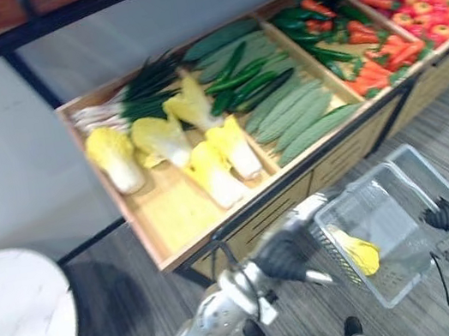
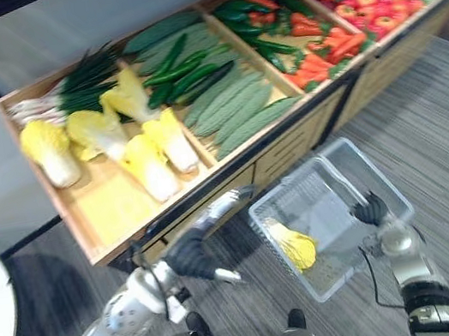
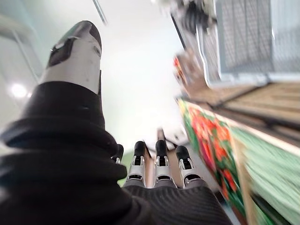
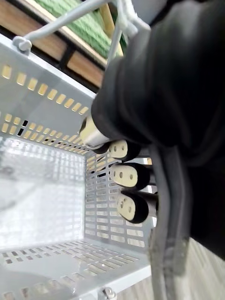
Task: Pick vegetable in the basket
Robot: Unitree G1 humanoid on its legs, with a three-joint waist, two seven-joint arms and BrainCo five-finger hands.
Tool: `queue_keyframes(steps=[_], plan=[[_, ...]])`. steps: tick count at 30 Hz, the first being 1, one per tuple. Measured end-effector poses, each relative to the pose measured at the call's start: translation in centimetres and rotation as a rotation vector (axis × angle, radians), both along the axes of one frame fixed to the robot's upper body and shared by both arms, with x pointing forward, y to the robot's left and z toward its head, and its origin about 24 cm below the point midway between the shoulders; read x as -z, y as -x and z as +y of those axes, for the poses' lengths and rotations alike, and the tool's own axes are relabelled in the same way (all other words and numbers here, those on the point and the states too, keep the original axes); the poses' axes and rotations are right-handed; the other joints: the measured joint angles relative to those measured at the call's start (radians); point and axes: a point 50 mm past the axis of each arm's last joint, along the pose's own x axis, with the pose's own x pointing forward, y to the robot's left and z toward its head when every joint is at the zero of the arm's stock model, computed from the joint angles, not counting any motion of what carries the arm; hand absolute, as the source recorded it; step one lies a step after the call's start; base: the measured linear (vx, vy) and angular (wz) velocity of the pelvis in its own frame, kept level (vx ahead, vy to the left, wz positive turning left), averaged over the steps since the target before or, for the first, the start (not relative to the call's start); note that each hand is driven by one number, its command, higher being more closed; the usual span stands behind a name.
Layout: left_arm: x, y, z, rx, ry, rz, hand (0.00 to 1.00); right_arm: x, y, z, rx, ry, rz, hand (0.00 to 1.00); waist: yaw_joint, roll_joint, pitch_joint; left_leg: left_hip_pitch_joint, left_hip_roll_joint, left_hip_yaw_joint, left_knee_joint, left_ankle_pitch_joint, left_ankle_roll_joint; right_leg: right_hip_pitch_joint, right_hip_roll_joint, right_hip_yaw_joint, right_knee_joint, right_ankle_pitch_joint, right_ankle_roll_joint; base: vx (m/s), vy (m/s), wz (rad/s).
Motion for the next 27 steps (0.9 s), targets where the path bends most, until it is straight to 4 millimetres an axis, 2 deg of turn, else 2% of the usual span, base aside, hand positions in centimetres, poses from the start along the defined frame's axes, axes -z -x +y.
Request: queue_keyframes(steps=[1, 3, 7, 9, 11, 13, 15, 16, 18, 19, 21, 22, 24, 25, 27], plan=[[-0.1, -0.3, 1.2, -0.076, 0.018, 0.000, 0.00, 1.1, 1.0, -0.1, 0.048, -0.030, 0.035, 1.00, 0.011, 0.000, 0.000, 0.006, -0.017, -0.022, -0.041, 0.030, 0.004, 0.011, -0.001, -0.024, -0.009, -0.003, -0.005, 0.04, -0.060, 0.63], [-0.1, -0.5, 3.2, -0.209, 0.061, 0.002, 0.00, 2.5, 2.3, -0.1, 0.094, -0.070, 0.080, 1.00, 0.011, 0.003, -0.002, 0.019, -0.045, -0.063, -0.118, 0.083, 0.008, 0.027, -0.001, -0.068, -0.021, -0.005, -0.004, 0.04, -0.052, 0.60], [-0.2, -0.5, 5.9, -0.422, 0.132, -0.006, 0.00, 4.4, 4.9, -0.4, 0.161, -0.109, 0.167, 1.00, 0.015, 0.006, -0.008, 0.049, -0.069, -0.116, -0.228, 0.154, 0.011, 0.046, 0.006, -0.117, -0.020, -0.017, 0.001, 0.04, -0.031, 0.42], [0.0, -0.4, 7.2, -0.514, 0.144, -0.003, 0.00, 5.1, 6.1, -0.7, 0.205, -0.129, 0.196, 1.00, 0.014, 0.007, -0.025, 0.052, -0.078, -0.134, -0.263, 0.177, 0.013, 0.044, 0.009, -0.134, -0.017, -0.024, 0.003, 0.05, -0.012, 0.32], [0.7, -0.4, 9.4, -0.673, 0.138, 0.004, 0.00, 6.0, 7.9, -0.9, 0.287, -0.173, 0.216, 1.00, 0.017, 0.007, -0.029, 0.060, -0.079, -0.157, -0.274, 0.188, 0.016, 0.058, 0.012, -0.156, -0.012, -0.034, 0.001, 0.05, -0.008, 0.29], [2.7, -0.4, 12.2, -0.883, 0.151, 0.074, 0.00, 7.0, 9.9, -0.7, 0.371, -0.210, 0.238, 1.00, 0.016, 0.010, -0.044, 0.062, -0.079, -0.183, -0.278, 0.187, 0.012, 0.074, 0.013, -0.182, -0.009, -0.051, -0.002, 0.02, -0.016, 0.32], [4.1, 0.1, 14.1, -1.031, 0.174, 0.129, 0.00, 7.7, 11.0, -0.2, 0.405, -0.228, 0.254, 1.00, 0.018, 0.008, -0.055, 0.061, -0.079, -0.198, -0.280, 0.188, 0.009, 0.077, 0.013, -0.193, 0.001, -0.067, 0.000, 0.01, -0.016, 0.22], [4.6, 0.4, 14.7, -1.076, 0.179, 0.145, 0.00, 7.9, 11.2, 0.0, 0.414, -0.235, 0.255, 1.00, 0.018, 0.008, -0.057, 0.061, -0.079, -0.203, -0.280, 0.188, 0.007, 0.077, 0.013, -0.197, 0.004, -0.071, -0.001, 0.02, -0.013, 0.17], [7.3, 1.6, 17.2, -1.277, 0.098, 0.220, 0.00, 8.5, 11.5, 0.8, 0.433, -0.253, 0.258, 1.00, 0.017, 0.010, -0.067, 0.061, -0.078, -0.228, -0.280, 0.190, 0.003, 0.080, 0.017, -0.209, 0.008, -0.081, -0.004, 0.03, -0.018, 0.13], [8.1, 2.0, 17.7, -1.322, 0.081, 0.250, 0.00, 8.6, 11.6, 1.1, 0.443, -0.261, 0.254, 1.00, 0.017, 0.010, -0.070, 0.061, -0.078, -0.230, -0.280, 0.190, 0.002, 0.082, 0.018, -0.210, 0.008, -0.082, -0.004, 0.04, -0.020, 0.09], [11.6, 3.5, 18.9, -1.439, 0.021, 0.406, 0.00, 9.1, 12.0, 1.9, 0.460, -0.271, 0.252, 1.00, 0.019, 0.010, -0.078, 0.062, -0.079, -0.248, -0.280, 0.190, 0.000, 0.096, 0.020, -0.229, 0.004, -0.087, -0.005, 0.05, -0.017, 0.19], [12.5, 3.9, 19.1, -1.460, 0.007, 0.451, 0.00, 9.2, 12.0, 2.2, 0.461, -0.276, 0.254, 1.00, 0.018, 0.008, -0.079, 0.062, -0.080, -0.252, -0.280, 0.190, -0.001, 0.099, 0.020, -0.234, 0.005, -0.090, -0.005, 0.06, -0.017, 0.19], [15.8, 6.4, 20.2, -1.556, -0.037, 0.628, 0.00, 9.7, 12.2, 3.3, 0.466, -0.296, 0.256, 1.00, 0.020, 0.002, -0.084, 0.062, -0.078, -0.255, -0.280, 0.189, -0.003, 0.103, 0.023, -0.238, 0.004, -0.094, -0.006, 0.06, -0.018, 0.07], [16.7, 7.1, 20.4, -1.581, -0.044, 0.678, 0.00, 9.8, 12.1, 3.6, 0.464, -0.302, 0.253, 1.00, 0.020, 0.000, -0.085, 0.063, -0.078, -0.256, -0.280, 0.188, -0.005, 0.103, 0.023, -0.239, 0.004, -0.095, -0.006, 0.06, -0.017, 0.03], [19.4, 10.0, 21.0, -1.670, -0.050, 0.856, 0.00, 10.1, 12.0, 4.4, 0.458, -0.322, 0.249, 1.00, 0.020, -0.004, -0.087, 0.065, -0.079, -0.259, -0.280, 0.185, -0.009, 0.110, 0.023, -0.245, 0.003, -0.099, -0.006, 0.07, -0.014, 0.05]])
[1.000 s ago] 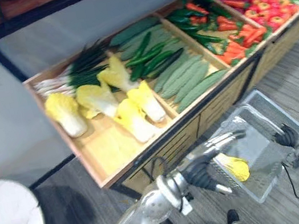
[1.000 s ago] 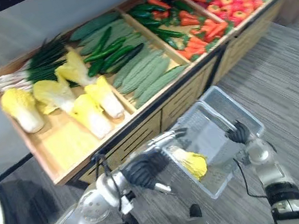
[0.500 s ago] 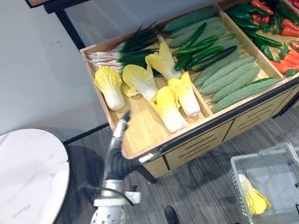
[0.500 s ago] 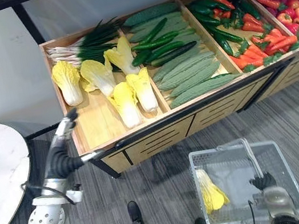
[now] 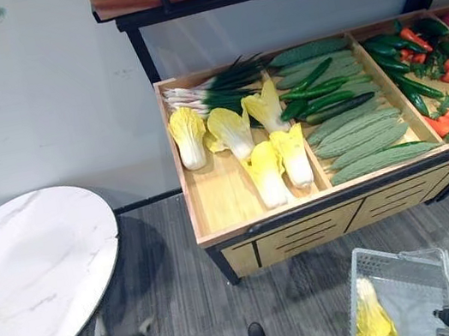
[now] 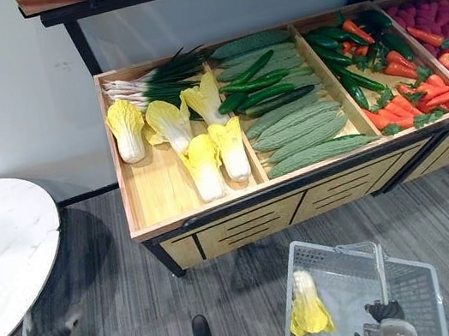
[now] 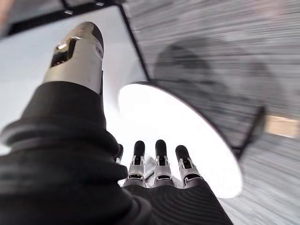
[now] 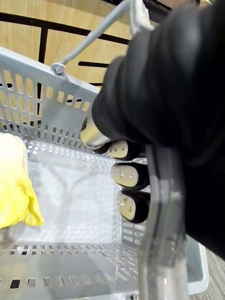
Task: Pick vegetable in the basket
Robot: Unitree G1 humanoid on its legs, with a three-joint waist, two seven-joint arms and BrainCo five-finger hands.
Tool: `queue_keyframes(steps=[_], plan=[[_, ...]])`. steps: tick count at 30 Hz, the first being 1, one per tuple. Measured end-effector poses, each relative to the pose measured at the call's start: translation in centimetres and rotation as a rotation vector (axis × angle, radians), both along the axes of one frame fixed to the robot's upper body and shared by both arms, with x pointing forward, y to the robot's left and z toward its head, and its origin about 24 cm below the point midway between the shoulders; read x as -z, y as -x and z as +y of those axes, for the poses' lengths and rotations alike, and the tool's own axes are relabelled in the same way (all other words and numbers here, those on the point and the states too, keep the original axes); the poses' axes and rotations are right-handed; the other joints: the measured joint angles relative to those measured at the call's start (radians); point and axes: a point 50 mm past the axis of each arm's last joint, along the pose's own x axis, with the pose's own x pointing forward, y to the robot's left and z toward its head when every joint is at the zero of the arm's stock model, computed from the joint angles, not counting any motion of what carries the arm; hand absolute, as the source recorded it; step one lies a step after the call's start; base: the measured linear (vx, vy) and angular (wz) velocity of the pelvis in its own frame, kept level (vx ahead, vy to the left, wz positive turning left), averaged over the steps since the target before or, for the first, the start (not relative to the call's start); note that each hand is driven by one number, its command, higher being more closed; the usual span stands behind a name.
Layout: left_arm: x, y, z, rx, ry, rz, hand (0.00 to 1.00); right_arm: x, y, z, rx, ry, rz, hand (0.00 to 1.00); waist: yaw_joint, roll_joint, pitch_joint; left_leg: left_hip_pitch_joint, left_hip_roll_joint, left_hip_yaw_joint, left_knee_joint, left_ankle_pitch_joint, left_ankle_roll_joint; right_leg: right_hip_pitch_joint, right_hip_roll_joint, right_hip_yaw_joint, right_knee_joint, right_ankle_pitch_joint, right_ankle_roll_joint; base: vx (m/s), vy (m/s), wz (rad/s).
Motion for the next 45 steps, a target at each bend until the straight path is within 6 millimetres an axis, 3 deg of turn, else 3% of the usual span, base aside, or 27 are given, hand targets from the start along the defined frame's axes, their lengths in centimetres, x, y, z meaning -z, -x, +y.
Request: queue_keyframes(steps=[3, 9, 22, 23, 25, 28, 29, 31, 33, 34, 37, 39, 40, 41, 43, 44, 45], plan=[[2.1, 2.6, 0.0, -0.114, 0.088, 0.087, 0.00, 0.2, -0.1, 0.6, -0.001, -0.016, -0.002, 1.00, 0.002, -0.004, 0.000, 0.002, -0.001, -0.004, 0.000, -0.002, -0.003, 0.006, 0.001, -0.005, -0.001, -0.003, -0.001, 0.07, -0.011, 0.05], [4.0, 4.6, -1.0, -0.160, 0.181, 0.172, 0.00, 0.5, -0.2, 1.2, -0.008, -0.032, 0.006, 1.00, 0.000, -0.012, -0.001, 0.019, -0.002, -0.010, 0.000, -0.007, -0.008, 0.024, 0.001, -0.010, 0.000, -0.013, -0.005, 0.04, -0.010, 0.02], [5.6, 4.7, -3.3, -0.012, 0.291, 0.264, 0.00, 1.1, 0.3, 1.8, 0.026, -0.055, 0.027, 1.00, -0.001, -0.048, 0.007, 0.043, -0.011, -0.012, 0.007, -0.029, -0.006, 0.047, -0.005, -0.015, 0.007, -0.038, -0.006, 0.04, -0.006, 0.01], [5.7, 4.7, -3.5, 0.002, 0.293, 0.268, 0.00, 1.1, 0.4, 1.9, 0.035, -0.057, 0.028, 1.00, -0.002, -0.057, 0.016, 0.044, -0.014, -0.008, 0.029, -0.046, -0.004, 0.053, -0.011, -0.012, 0.016, -0.041, -0.007, 0.06, 0.010, -0.17], [5.8, 4.7, -4.0, 0.041, 0.299, 0.286, 0.00, 1.2, 0.3, 2.1, 0.082, -0.068, 0.009, 1.00, -0.001, -0.077, 0.042, 0.017, -0.005, 0.022, 0.207, -0.162, -0.003, 0.058, -0.044, 0.026, 0.082, -0.070, -0.020, 0.09, 0.024, -0.38], [6.1, 4.8, -4.9, 0.114, 0.309, 0.318, 0.00, 1.1, 0.8, 1.7, 0.130, -0.067, -0.003, 1.00, -0.011, -0.053, 0.058, -0.008, 0.043, 0.047, 0.389, -0.281, -0.005, 0.045, -0.051, 0.118, 0.174, -0.073, -0.018, 0.10, 0.066, -0.50], [6.0, 4.4, -4.7, 0.153, 0.294, 0.324, 0.00, 1.1, 0.7, 1.9, 0.132, -0.072, -0.012, 1.00, -0.010, -0.046, 0.059, -0.021, 0.069, 0.073, 0.438, -0.311, 0.000, 0.007, -0.045, 0.176, 0.205, -0.053, 0.011, 0.02, 0.100, -0.57], [5.9, 4.0, -4.1, 0.179, 0.275, 0.340, 0.00, 0.9, -0.5, 2.6, 0.109, -0.073, -0.055, 1.00, -0.005, -0.039, 0.058, -0.044, 0.119, 0.138, 0.478, -0.340, 0.004, -0.059, -0.015, 0.257, 0.209, 0.001, 0.016, 0.00, 0.139, -1.16], [5.6, 3.1, -3.7, 0.202, 0.253, 0.330, 0.00, 0.5, -2.1, 3.3, 0.056, -0.076, -0.094, 1.00, -0.011, -0.035, 0.068, -0.043, 0.153, 0.228, 0.462, -0.342, 0.022, -0.118, 0.002, 0.276, 0.151, 0.110, 0.003, -0.06, 0.220, -1.47], [5.5, 2.6, -3.7, 0.212, 0.247, 0.314, 0.00, 0.4, -2.6, 3.6, 0.031, -0.075, -0.100, 1.00, -0.009, -0.026, 0.079, -0.030, 0.169, 0.299, 0.422, -0.326, 0.049, -0.117, -0.001, 0.235, 0.114, 0.137, -0.025, -0.07, 0.189, -1.27], [5.4, 2.3, -3.6, 0.219, 0.243, 0.298, 0.00, 0.2, -3.3, 3.6, 0.008, -0.068, -0.117, 1.00, -0.008, -0.033, 0.093, 0.039, 0.159, 0.419, 0.371, -0.316, 0.065, -0.114, -0.087, 0.016, 0.394, 0.046, -0.111, -0.04, 0.168, -1.03], [5.4, 2.9, -3.6, 0.211, 0.245, 0.308, 0.00, 0.1, -4.2, 4.1, -0.074, -0.057, -0.113, 1.00, -0.007, -0.036, 0.091, 0.071, 0.162, 0.526, 0.354, -0.320, 0.070, -0.067, -0.120, -0.093, 0.494, 0.033, -0.114, -0.07, 0.123, -1.44], [5.4, 2.9, -3.6, 0.207, 0.246, 0.307, 0.00, 0.0, -4.5, 4.2, -0.091, -0.052, -0.113, 1.00, -0.006, -0.036, 0.091, 0.074, 0.165, 0.556, 0.353, -0.318, 0.069, -0.058, -0.119, -0.110, 0.480, 0.025, -0.112, -0.10, 0.008, -1.42], [5.5, 2.9, -3.7, 0.202, 0.253, 0.304, 0.00, -0.1, -4.9, 4.2, -0.128, -0.035, -0.106, 1.00, -0.004, -0.042, 0.089, 0.076, 0.177, 0.614, 0.359, -0.317, 0.068, -0.052, -0.114, -0.143, 0.421, -0.001, -0.081, -0.11, -0.067, -1.37], [5.7, 3.0, -4.1, 0.191, 0.269, 0.301, 0.00, 0.0, -4.8, 4.1, -0.139, -0.033, -0.088, 1.00, -0.002, -0.030, 0.096, 0.087, 0.192, 0.691, 0.369, -0.313, 0.060, -0.047, -0.093, -0.196, 0.309, -0.027, -0.064, -0.10, -0.123, -1.39], [5.9, 3.2, -4.8, 0.174, 0.294, 0.294, 0.00, 0.1, -4.6, 3.9, -0.135, -0.031, -0.074, 1.00, 0.001, -0.016, 0.093, 0.088, 0.211, 0.736, 0.375, -0.314, 0.052, -0.046, -0.056, -0.205, 0.218, -0.032, -0.063, -0.09, -0.239, -1.33], [6.1, 3.0, -5.4, 0.177, 0.309, 0.289, 0.00, 0.0, -4.8, 4.0, -0.136, -0.033, -0.077, 1.00, 0.000, -0.016, 0.095, 0.086, 0.215, 0.776, 0.384, -0.309, 0.044, -0.037, -0.036, -0.207, 0.142, -0.053, -0.037, -0.07, -0.212, -1.19]])
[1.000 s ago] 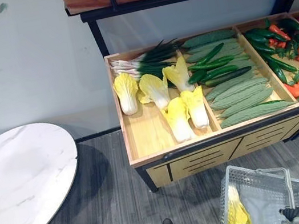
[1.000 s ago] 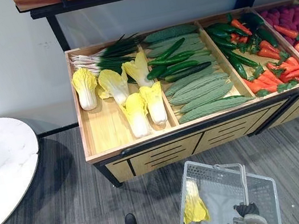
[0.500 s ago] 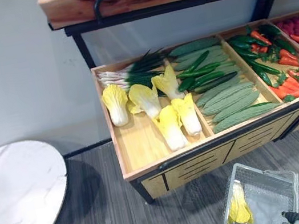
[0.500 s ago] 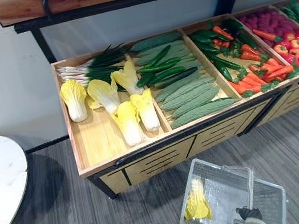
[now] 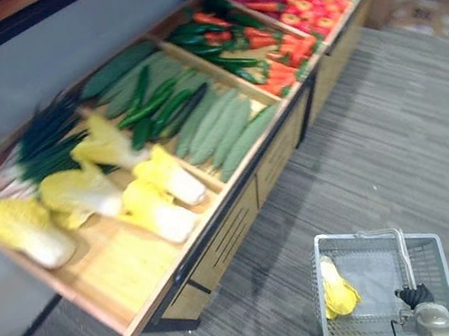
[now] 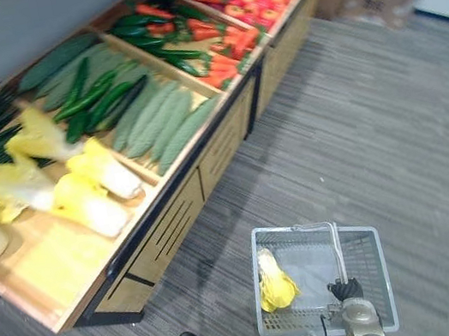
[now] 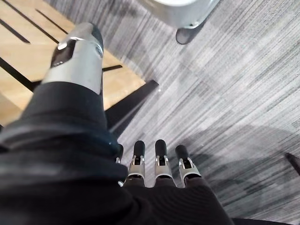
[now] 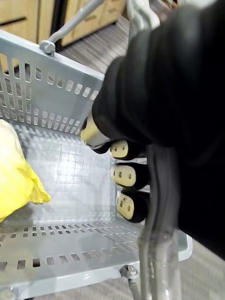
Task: Pick vegetable in the basket
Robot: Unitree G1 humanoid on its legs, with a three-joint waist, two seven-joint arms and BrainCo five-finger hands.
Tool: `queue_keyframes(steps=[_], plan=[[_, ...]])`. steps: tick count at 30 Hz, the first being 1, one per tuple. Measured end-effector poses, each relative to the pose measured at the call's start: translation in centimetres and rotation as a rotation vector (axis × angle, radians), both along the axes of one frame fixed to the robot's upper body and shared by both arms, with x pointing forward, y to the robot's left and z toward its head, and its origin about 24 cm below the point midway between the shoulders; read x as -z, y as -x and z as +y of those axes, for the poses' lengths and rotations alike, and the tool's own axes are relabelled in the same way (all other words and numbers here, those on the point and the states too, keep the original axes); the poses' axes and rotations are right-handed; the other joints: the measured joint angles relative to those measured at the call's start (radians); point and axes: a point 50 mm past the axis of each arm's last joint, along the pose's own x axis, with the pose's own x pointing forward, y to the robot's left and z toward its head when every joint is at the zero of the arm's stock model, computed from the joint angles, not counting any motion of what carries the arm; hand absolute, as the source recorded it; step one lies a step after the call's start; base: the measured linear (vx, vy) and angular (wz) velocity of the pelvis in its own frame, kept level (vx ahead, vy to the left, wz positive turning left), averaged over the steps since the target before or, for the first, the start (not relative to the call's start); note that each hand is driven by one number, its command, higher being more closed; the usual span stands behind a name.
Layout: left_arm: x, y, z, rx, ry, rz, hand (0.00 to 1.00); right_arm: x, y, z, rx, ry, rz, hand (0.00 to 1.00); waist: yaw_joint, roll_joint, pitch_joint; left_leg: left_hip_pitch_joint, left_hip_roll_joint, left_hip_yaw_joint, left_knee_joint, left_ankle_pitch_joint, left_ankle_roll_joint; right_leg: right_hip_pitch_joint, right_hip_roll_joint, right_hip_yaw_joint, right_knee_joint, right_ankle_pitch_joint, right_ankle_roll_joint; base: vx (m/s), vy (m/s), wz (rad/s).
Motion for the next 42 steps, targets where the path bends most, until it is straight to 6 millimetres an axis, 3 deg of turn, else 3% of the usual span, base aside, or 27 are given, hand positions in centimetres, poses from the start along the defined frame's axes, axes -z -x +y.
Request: queue_keyframes(steps=[3, 7, 8, 9, 10, 11, 12, 13, 16, 18, 24, 30, 31, 42], plan=[[0.6, -0.3, -1.6, 0.010, 0.047, 0.013, 0.00, 0.2, 1.0, -0.4, 0.032, 0.013, 0.017, 1.00, -0.035, 0.036, 0.006, 0.005, 0.065, 0.003, 0.048, 0.011, -0.005, 0.005, 0.066, 0.043, -0.060, 0.022, -0.004, -0.08, -0.209, -0.55], [0.6, -0.3, -1.5, 0.012, 0.043, 0.013, 0.00, -0.1, 1.0, -0.5, 0.005, 0.044, -0.001, 1.00, -0.039, 0.047, 0.002, 0.020, 0.153, -0.007, 0.132, 0.027, -0.023, 0.012, 0.135, 0.115, -0.115, 0.037, -0.031, -0.06, -0.148, -0.62], [0.6, -0.3, -1.5, 0.011, 0.042, 0.014, 0.00, -0.2, 0.9, -0.5, -0.017, 0.051, 0.000, 1.00, -0.036, 0.049, 0.003, 0.019, 0.170, -0.044, 0.165, 0.038, -0.029, 0.018, 0.150, 0.143, -0.131, 0.044, -0.042, -0.07, -0.147, -0.86], [0.6, -0.1, -1.6, 0.004, 0.046, 0.017, 0.00, -0.2, 0.6, -0.4, -0.050, 0.061, 0.002, 1.00, -0.026, 0.041, 0.009, 0.010, 0.172, -0.170, 0.204, 0.059, -0.033, 0.027, 0.164, 0.195, -0.151, 0.057, -0.054, -0.06, -0.122, -1.31], [0.7, -0.1, -1.9, -0.014, 0.060, 0.007, 0.00, -0.5, 0.3, -0.7, -0.063, 0.075, -0.003, 1.00, -0.008, 0.024, 0.017, -0.021, 0.131, -0.361, 0.207, 0.055, -0.058, 0.023, 0.163, 0.250, -0.152, 0.075, -0.061, -0.03, -0.090, -1.35], [0.7, -0.1, -2.2, -0.020, 0.070, 0.003, 0.00, -0.7, 0.0, -1.0, -0.066, 0.085, -0.011, 1.00, -0.004, 0.026, 0.018, -0.020, 0.086, -0.467, 0.171, 0.039, -0.082, 0.016, 0.156, 0.281, -0.152, 0.081, -0.061, -0.01, 0.024, -1.42], [0.9, -0.1, -2.9, -0.031, 0.091, 0.000, 0.00, -1.1, -0.4, -1.7, -0.072, 0.106, -0.016, 1.00, -0.004, 0.037, 0.017, -0.016, 0.009, -0.626, 0.092, 0.024, -0.106, -0.004, 0.149, 0.325, -0.154, 0.097, -0.059, 0.00, 0.114, -1.19], [0.9, -0.3, -3.5, -0.025, 0.104, -0.009, 0.00, -1.4, -0.6, -2.2, -0.076, 0.122, -0.022, 1.00, -0.009, 0.054, 0.017, -0.016, -0.048, -0.727, 0.016, 0.025, -0.108, -0.022, 0.151, 0.361, -0.159, 0.111, -0.051, 0.00, 0.181, -1.12], [0.8, -0.8, -3.7, -0.019, 0.107, -0.037, 0.00, -1.4, -0.3, -2.6, -0.062, 0.126, -0.014, 1.00, -0.007, 0.067, 0.020, 0.002, -0.105, -0.886, -0.064, 0.001, -0.147, -0.054, 0.158, 0.417, -0.170, 0.133, -0.028, 0.04, 0.168, -0.51], [0.5, -1.1, -2.8, -0.012, 0.080, -0.048, 0.00, -1.2, -0.6, -1.9, -0.069, 0.108, -0.020, 1.00, 0.002, 0.037, 0.039, -0.019, -0.154, -0.962, -0.046, -0.005, -0.142, -0.064, 0.138, 0.461, -0.228, 0.189, -0.009, 0.02, 0.166, -0.47], [0.2, -1.1, -1.5, -0.004, 0.048, -0.047, 0.00, -1.2, -0.6, -1.6, -0.079, 0.104, -0.038, 1.00, 0.016, 0.029, 0.042, -0.016, -0.198, -0.941, -0.044, -0.051, -0.101, -0.072, 0.098, 0.494, -0.249, 0.221, 0.021, -0.05, 0.135, -0.13], [0.5, -0.5, -1.9, 0.008, 0.062, -0.020, 0.00, -1.2, -0.8, -1.1, -0.082, 0.092, -0.056, 1.00, 0.018, 0.025, 0.039, 0.015, -0.207, -0.902, -0.069, -0.054, -0.097, -0.082, 0.091, 0.542, -0.243, 0.225, 0.028, -0.02, 0.022, -0.19], [0.5, -0.6, -1.7, 0.057, 0.059, -0.004, 0.00, 0.0, 0.9, -0.2, -0.034, 0.012, -0.008, 1.00, 0.015, -0.004, -0.049, 0.055, -0.216, -0.904, -0.104, -0.054, -0.095, -0.062, 0.090, 0.549, -0.258, 0.226, 0.028, 0.00, 0.000, -0.08], [0.6, -0.4, -1.9, 0.054, 0.076, -0.001, 0.00, 0.2, 1.4, -0.2, -0.032, 0.011, 0.006, 1.00, 0.016, 0.003, -0.054, 0.088, -0.215, -0.893, -0.124, -0.053, -0.094, -0.042, 0.090, 0.551, -0.262, 0.226, 0.028, 0.00, -0.001, -0.02]])
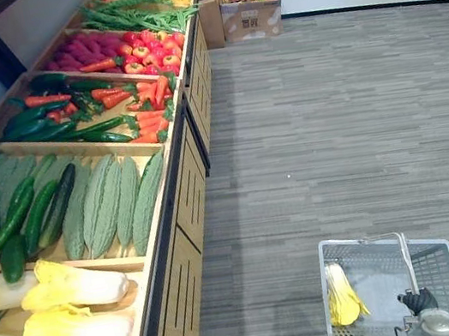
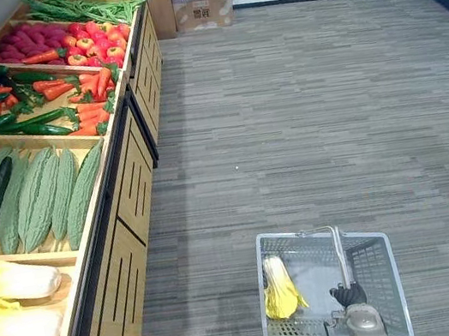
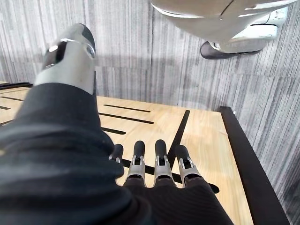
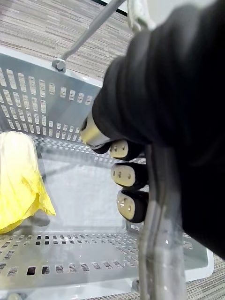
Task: Pick vegetable in the basket
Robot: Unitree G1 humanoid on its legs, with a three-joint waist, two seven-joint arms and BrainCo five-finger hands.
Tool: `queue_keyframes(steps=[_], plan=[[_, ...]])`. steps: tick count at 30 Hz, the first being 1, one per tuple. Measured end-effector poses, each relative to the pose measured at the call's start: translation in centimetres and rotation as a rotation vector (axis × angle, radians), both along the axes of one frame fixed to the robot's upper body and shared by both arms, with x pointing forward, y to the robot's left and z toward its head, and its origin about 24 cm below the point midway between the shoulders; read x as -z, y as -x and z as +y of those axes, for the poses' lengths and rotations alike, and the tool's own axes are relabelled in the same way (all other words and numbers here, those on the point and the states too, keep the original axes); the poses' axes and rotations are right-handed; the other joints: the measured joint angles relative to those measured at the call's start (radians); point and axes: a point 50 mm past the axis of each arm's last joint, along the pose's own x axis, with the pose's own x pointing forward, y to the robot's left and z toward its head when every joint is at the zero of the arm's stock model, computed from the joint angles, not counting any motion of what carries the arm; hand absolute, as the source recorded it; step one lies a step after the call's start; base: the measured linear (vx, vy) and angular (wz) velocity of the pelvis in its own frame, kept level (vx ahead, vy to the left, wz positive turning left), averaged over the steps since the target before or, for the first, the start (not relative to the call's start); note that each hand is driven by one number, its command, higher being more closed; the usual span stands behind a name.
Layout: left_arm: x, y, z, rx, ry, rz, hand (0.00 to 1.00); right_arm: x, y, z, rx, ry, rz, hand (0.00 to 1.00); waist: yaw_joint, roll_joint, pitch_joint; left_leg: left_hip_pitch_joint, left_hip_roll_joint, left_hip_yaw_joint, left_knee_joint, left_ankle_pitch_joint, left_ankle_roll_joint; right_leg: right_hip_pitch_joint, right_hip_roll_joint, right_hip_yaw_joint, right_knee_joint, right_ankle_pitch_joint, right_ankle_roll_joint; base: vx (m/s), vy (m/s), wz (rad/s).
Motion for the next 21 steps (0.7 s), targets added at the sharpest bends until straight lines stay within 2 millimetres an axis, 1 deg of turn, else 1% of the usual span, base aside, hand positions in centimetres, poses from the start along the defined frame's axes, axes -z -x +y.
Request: queue_keyframes(steps=[3, 6, 8, 11, 12, 13, 14, 15, 16, 17, 18, 19, 20, 21], plan=[[0.3, 0.5, -0.2, 0.006, 0.025, 0.024, 0.00, 0.2, 0.5, 0.0, 0.001, 0.000, 0.012, 1.00, -0.003, 0.008, -0.015, 0.017, 0.000, 0.014, -0.018, 0.002, 0.002, 0.005, 0.000, 0.003, -0.005, 0.000, 0.000, 0.01, -0.011, -0.09], [0.5, 0.9, -0.6, 0.022, 0.038, 0.043, 0.00, 0.3, 1.0, 0.0, 0.002, 0.000, 0.026, 1.00, -0.015, 0.015, -0.023, 0.033, 0.001, 0.016, -0.037, 0.008, 0.002, 0.015, 0.000, -0.001, -0.015, 0.000, 0.000, 0.02, -0.011, -0.01], [0.5, 0.7, -0.7, 0.019, 0.048, 0.038, 0.00, 0.3, 0.9, 0.1, -0.006, 0.000, 0.027, 1.00, -0.025, 0.015, -0.023, 0.036, 0.002, 0.017, -0.052, 0.016, 0.001, 0.013, 0.000, -0.005, -0.014, 0.000, 0.000, 0.00, 0.000, 0.00], [0.5, 0.4, -0.7, 0.004, 0.059, 0.025, 0.00, 0.3, 0.7, 0.1, -0.011, 0.001, 0.024, 1.00, -0.027, 0.018, -0.021, 0.036, 0.018, 0.024, -0.052, 0.017, 0.000, 0.002, 0.006, -0.013, 0.007, -0.006, -0.006, -0.01, -0.044, -0.04], [0.5, 0.3, -0.7, 0.003, 0.057, 0.023, 0.00, 0.2, 0.4, 0.3, -0.021, 0.001, 0.017, 1.00, -0.026, 0.019, -0.020, 0.035, 0.025, 0.040, -0.050, 0.015, -0.002, -0.020, 0.008, -0.017, 0.044, -0.022, -0.014, -0.03, -0.045, -0.14], [0.5, 0.3, -0.7, 0.001, 0.056, 0.024, 0.00, 0.1, 0.1, 0.4, -0.028, 0.001, 0.011, 1.00, -0.028, 0.020, -0.018, 0.034, 0.029, 0.044, -0.044, 0.010, -0.008, -0.036, 0.009, -0.018, 0.079, -0.042, -0.015, -0.03, -0.039, -0.13], [0.4, 0.2, -0.7, -0.001, 0.056, 0.022, 0.00, 0.1, 0.0, 0.4, -0.028, 0.002, 0.006, 1.00, -0.030, 0.024, -0.012, 0.029, 0.041, 0.045, -0.012, -0.012, -0.016, -0.046, 0.012, -0.022, 0.130, -0.077, -0.021, -0.01, -0.040, -0.06], [0.5, 0.3, -0.7, -0.003, 0.056, 0.023, 0.00, 0.1, 0.1, 0.3, -0.027, 0.002, 0.008, 1.00, -0.030, 0.032, -0.009, 0.018, 0.055, 0.045, 0.012, -0.036, -0.020, -0.050, 0.019, -0.025, 0.160, -0.098, -0.027, -0.04, -0.070, -0.05], [0.5, 0.4, -0.7, -0.013, 0.058, 0.023, 0.00, 0.1, 0.1, 0.4, -0.027, 0.003, 0.009, 1.00, -0.029, 0.052, -0.006, 0.014, 0.082, 0.049, 0.052, -0.069, -0.038, -0.058, 0.035, -0.045, 0.209, -0.131, -0.054, 0.03, -0.166, -0.27], [0.6, 1.3, -0.7, -0.032, 0.060, 0.043, 0.00, 0.1, 0.0, 0.5, -0.039, 0.003, 0.007, 1.00, -0.026, 0.075, -0.013, 0.015, 0.144, 0.066, 0.119, -0.098, -0.059, -0.076, 0.071, -0.129, 0.334, -0.193, -0.102, 0.08, -0.173, -0.32], [0.5, 1.9, -0.1, -0.042, 0.046, 0.056, 0.00, 0.1, -0.1, 0.7, -0.041, 0.000, 0.003, 1.00, -0.021, 0.064, -0.012, 0.000, 0.142, 0.070, 0.179, -0.100, -0.067, -0.073, 0.069, -0.151, 0.349, -0.229, -0.104, 0.16, -0.206, -0.13], [0.4, 1.5, 0.4, -0.065, 0.044, 0.047, 0.00, 0.1, 0.1, 0.5, -0.027, 0.005, 0.002, 1.00, -0.027, 0.047, -0.005, -0.089, 0.166, 0.065, 0.369, -0.070, -0.071, -0.060, 0.072, -0.169, 0.348, -0.277, -0.076, 0.12, -0.195, 0.14], [0.5, 1.0, 0.0, -0.087, 0.063, 0.031, 0.00, 0.1, 0.3, 0.2, -0.013, 0.017, 0.006, 1.00, -0.022, 0.032, 0.004, -0.174, 0.188, 0.053, 0.553, 0.030, -0.049, -0.009, 0.079, -0.164, 0.307, -0.275, -0.089, 0.12, -0.198, 0.19], [0.6, 1.0, -0.3, -0.086, 0.072, 0.033, 0.00, 0.0, 0.2, 0.0, -0.011, 0.023, 0.006, 1.00, -0.015, 0.019, 0.017, -0.205, 0.185, 0.040, 0.602, 0.030, -0.052, 0.011, 0.078, -0.164, 0.294, -0.277, -0.092, 0.12, -0.145, 0.05]])
